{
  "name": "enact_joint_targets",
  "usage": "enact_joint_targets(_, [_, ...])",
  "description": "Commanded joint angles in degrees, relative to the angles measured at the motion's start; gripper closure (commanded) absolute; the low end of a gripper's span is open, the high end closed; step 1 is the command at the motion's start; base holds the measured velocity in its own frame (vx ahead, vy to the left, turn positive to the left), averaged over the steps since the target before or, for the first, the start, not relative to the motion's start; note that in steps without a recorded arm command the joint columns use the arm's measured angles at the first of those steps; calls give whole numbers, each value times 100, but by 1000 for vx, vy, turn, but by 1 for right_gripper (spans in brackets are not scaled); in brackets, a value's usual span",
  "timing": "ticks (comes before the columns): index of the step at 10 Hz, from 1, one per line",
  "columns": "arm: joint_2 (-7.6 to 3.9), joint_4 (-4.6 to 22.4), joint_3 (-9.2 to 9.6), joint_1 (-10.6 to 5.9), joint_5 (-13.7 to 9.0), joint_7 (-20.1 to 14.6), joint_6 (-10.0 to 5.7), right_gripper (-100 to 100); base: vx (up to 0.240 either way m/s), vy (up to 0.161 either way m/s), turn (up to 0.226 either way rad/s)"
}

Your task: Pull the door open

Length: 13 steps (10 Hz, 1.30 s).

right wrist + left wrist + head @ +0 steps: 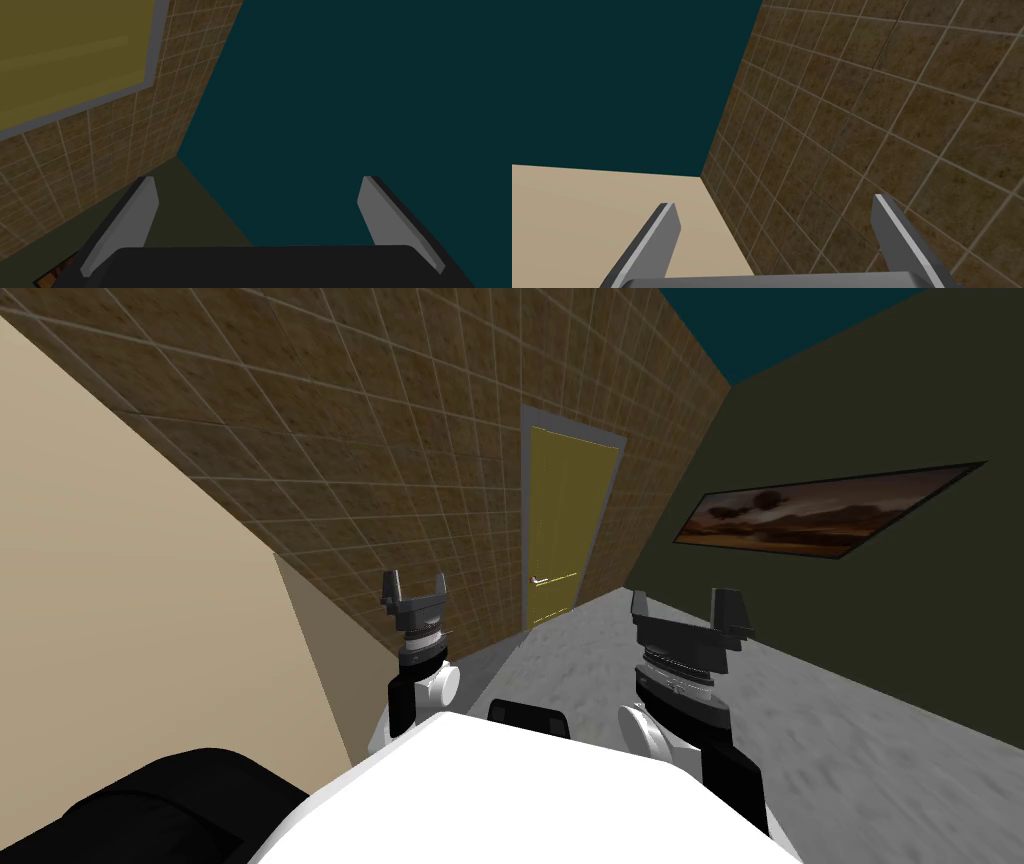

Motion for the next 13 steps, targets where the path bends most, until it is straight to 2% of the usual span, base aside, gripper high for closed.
enact_joint_targets(1, [-44, 207, 1, -83, -3, -16, -32, -100, 21, -16, 69])
enact_joint_targets(5, [-159, 774, 3, -323, -10, -61, -123, -100, 64, -20, 72])
enact_joint_targets(6, [-159, 801, 3, -323, -10, -61, -123, -100, 47, -20, 30])
enact_joint_targets(9, [-269, 1368, 5, -576, -19, -109, -220, -100, 60, -26, 85])
enact_joint_targets(10, [-269, 1429, 5, -576, -19, -109, -220, -100, 54, -20, 44])
enact_joint_targets(12, [-350, 1827, 7, -773, -25, -146, -295, -100, 64, -32, 102])
enact_joint_targets(13, [-350, 1916, 7, -773, -25, -146, -295, -100, 48, -29, 38])
